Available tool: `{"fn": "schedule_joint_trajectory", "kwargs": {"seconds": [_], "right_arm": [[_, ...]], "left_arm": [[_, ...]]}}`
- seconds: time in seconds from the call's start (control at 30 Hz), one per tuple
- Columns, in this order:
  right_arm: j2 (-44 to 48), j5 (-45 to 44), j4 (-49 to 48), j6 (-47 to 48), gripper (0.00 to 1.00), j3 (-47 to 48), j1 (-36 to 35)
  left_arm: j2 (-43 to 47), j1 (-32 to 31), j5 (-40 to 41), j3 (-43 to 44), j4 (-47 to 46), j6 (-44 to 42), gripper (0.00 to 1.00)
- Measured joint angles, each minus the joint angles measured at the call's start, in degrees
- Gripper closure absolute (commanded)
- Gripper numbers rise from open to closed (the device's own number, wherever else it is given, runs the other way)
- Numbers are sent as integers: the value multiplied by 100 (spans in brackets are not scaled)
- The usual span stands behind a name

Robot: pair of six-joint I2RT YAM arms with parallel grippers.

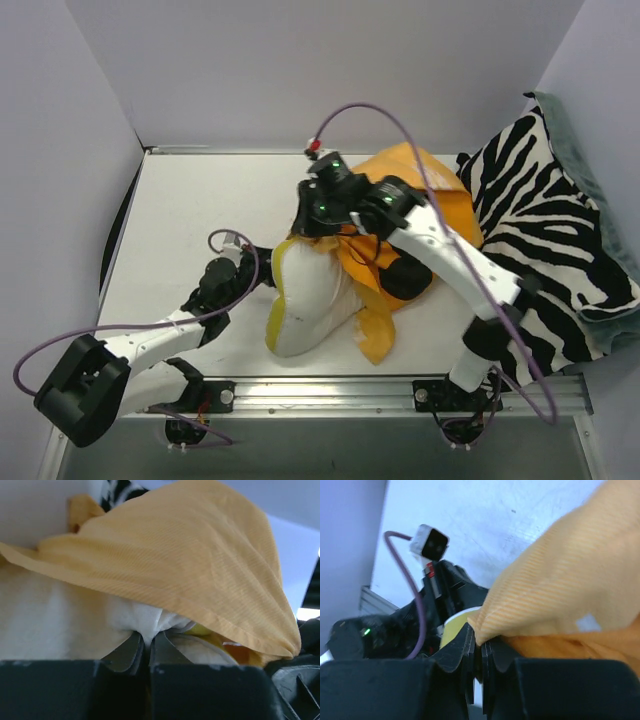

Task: Put the pillow into the pillowcase

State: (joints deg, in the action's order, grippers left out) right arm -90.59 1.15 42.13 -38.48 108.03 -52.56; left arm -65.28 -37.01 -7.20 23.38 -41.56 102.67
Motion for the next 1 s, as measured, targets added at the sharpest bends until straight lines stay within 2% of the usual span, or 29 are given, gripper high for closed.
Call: {"fn": "schedule_joint_trajectory", "kwargs": {"seconds": [0.03, 0.07, 0.1, 0.13, 0.17, 0.2, 0.23, 0.3, 0.37, 0.47, 0.53, 0.6, 0.73, 0.83, 0.9, 0.93, 1.0], "right_arm": [[-476, 181, -4, 57, 95, 131, 72], [-911, 354, 7, 114, 92, 234, 120], [-1318, 501, 57, 151, 79, 378, 153], [-1742, 651, 70, 195, 71, 549, 186], [-2039, 743, 118, 227, 61, 728, 205], [-2284, 817, 175, 258, 42, 901, 236], [-2441, 885, 225, 247, 33, 1049, 260], [-2524, 999, 330, 332, 24, 1261, 315], [-2389, 1069, 363, 398, 20, 1486, 385], [-1725, 1134, 341, 586, 18, 1281, 560], [-1010, 1054, 437, 881, 18, 776, 807], [-361, 719, 802, 1250, 18, 313, 1075], [625, -26, 1377, 1823, 16, -1307, 1198], [673, -304, 1759, 2024, 14, -2424, 990], [549, -442, 1847, 2105, 14, -3073, 852], [522, -485, 1840, 2129, 16, -3331, 780], [505, -533, 1766, 2188, 29, -3788, 656]], "left_arm": [[76, 120, 129, -286, 151, 131, 75], [186, 262, 201, -479, 352, 166, 64], [337, 446, 208, -568, 719, 142, 54], [501, 625, 227, -619, 1121, 33, 36], [682, 824, 245, -623, 1641, -168, 11], [920, 1034, 275, -575, 2369, -442, 3], [1117, 1215, 332, -481, 2927, -691, 3], [1397, 1596, 437, -31, 3980, -1261, 3], [1534, 1899, 577, 640, 4780, -1893, 2], [1591, 2116, 667, 1749, 5786, -2715, 3], [1624, 2085, 470, 2118, 6133, -2994, 3], [1727, 1971, 131, 2111, 6465, -3060, 3], [2100, 1222, -354, 1154, 6996, -2487, 2], [2293, 350, -461, 522, 7549, -1882, 2], [2240, -33, -466, 452, 7737, -1580, 3], [2157, -225, -470, 452, 7731, -1451, 2], [1895, -555, -472, 452, 7683, -1263, 3]]}}
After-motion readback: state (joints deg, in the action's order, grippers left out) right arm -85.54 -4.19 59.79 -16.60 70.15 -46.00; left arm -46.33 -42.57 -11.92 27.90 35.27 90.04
